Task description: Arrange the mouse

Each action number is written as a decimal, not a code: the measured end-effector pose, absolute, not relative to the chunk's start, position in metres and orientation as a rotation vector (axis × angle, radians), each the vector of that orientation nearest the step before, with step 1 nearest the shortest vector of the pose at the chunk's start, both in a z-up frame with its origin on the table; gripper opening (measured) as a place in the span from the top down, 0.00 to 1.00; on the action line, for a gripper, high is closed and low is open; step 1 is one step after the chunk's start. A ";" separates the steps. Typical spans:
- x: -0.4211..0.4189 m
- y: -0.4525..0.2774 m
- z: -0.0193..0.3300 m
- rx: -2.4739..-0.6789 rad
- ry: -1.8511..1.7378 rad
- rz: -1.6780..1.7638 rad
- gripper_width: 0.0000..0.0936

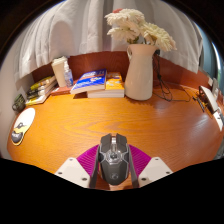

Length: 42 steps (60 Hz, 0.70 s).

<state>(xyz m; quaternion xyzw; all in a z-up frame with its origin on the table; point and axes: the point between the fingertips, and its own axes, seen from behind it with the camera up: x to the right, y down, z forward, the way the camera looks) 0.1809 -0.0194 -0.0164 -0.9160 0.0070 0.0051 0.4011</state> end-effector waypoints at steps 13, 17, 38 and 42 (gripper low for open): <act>0.181 -0.017 -0.015 -2.343 0.032 0.001 0.63; 0.181 -0.017 -0.014 -2.364 0.068 0.000 0.63; 0.129 0.041 0.191 -2.104 0.220 -0.144 0.63; 0.093 0.053 0.242 -2.025 0.202 -0.118 0.63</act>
